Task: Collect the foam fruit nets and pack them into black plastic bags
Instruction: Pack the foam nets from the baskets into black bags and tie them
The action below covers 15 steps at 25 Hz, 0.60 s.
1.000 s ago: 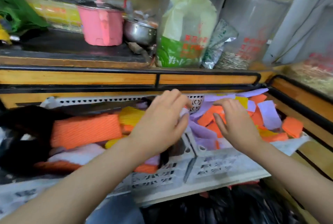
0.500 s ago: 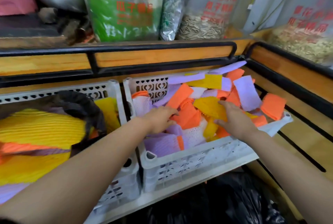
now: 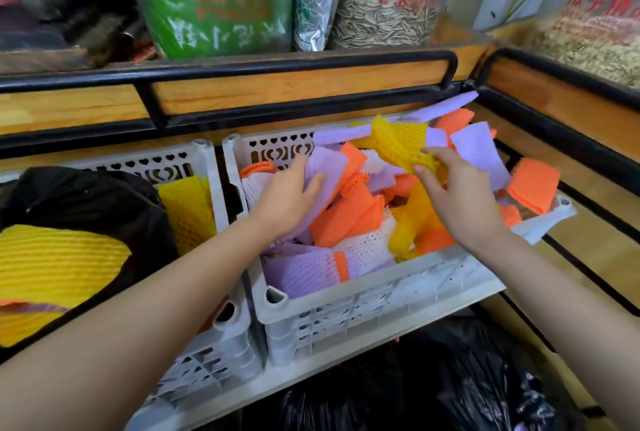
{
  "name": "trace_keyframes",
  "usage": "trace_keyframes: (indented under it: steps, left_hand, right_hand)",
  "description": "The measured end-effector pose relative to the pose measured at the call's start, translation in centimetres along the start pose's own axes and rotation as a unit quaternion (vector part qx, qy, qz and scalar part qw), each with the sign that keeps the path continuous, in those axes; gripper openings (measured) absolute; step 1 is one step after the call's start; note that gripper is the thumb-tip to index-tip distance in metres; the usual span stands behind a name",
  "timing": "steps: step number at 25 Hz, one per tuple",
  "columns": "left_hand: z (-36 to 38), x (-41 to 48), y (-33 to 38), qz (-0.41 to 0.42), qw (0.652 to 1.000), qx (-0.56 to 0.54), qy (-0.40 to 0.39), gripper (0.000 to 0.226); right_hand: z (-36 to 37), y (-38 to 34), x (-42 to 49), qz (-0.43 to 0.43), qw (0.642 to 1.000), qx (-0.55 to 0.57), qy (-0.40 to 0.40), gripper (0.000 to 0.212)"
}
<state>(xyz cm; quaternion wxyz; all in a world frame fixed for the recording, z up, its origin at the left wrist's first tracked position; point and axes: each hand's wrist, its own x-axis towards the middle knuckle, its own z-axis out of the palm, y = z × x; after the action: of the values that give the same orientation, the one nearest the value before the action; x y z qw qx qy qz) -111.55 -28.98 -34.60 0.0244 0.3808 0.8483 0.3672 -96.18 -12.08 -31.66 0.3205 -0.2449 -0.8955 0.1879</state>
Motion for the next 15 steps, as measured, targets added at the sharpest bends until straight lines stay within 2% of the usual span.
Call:
trace_keyframes:
  steps: [3, 5, 6, 7, 8, 10, 11, 13, 15]
  left_hand:
    - [-0.4, -1.2, 2.1, -0.067, 0.975, -0.213, 0.014, 0.021]
    - [-1.0, -2.1, 2.7, -0.106, 0.918, -0.382, -0.030, 0.036]
    - [-1.5, -2.6, 2.8, -0.130, 0.889, -0.437, -0.048, 0.050]
    - [-2.2, -2.9, 2.5, -0.132, 0.875, -0.463, -0.049, 0.060]
    - [-2.8, -3.3, 2.3, -0.115, 0.876, -0.467, -0.033, 0.057]
    - [-4.1, -3.9, 1.9, -0.070, 0.901, -0.426, 0.032, 0.024]
    - [-4.7, -4.1, 1.7, -0.063, 0.910, -0.404, 0.063, 0.019]
    - [-5.7, -4.3, 0.9, -0.069, 0.917, -0.377, 0.106, 0.016]
    - [-6.5, -4.6, 0.1, -0.076, 0.918, -0.369, 0.122, 0.015]
  right_hand:
    - [0.8, -4.1, -1.6, -0.079, 0.993, 0.074, -0.038, 0.040]
    - [2.0, -5.8, -2.6, -0.129, 0.984, 0.085, -0.094, 0.046]
    - [2.5, -6.4, -2.8, -0.143, 0.979, 0.086, -0.119, 0.048]
    - [2.7, -7.0, -3.0, -0.158, 0.974, 0.089, -0.138, 0.050]
    - [2.8, -7.5, -3.1, -0.176, 0.968, 0.097, -0.151, 0.050]
    - [2.6, -8.1, -3.2, -0.204, 0.954, 0.139, -0.172, 0.041]
    - [2.5, -8.3, -3.2, -0.195, 0.949, 0.166, -0.182, 0.035]
    - [2.8, -8.3, -3.0, -0.132, 0.951, 0.203, -0.193, 0.023]
    - [3.9, -7.6, -2.8, -0.069, 0.961, 0.152, -0.220, 0.024]
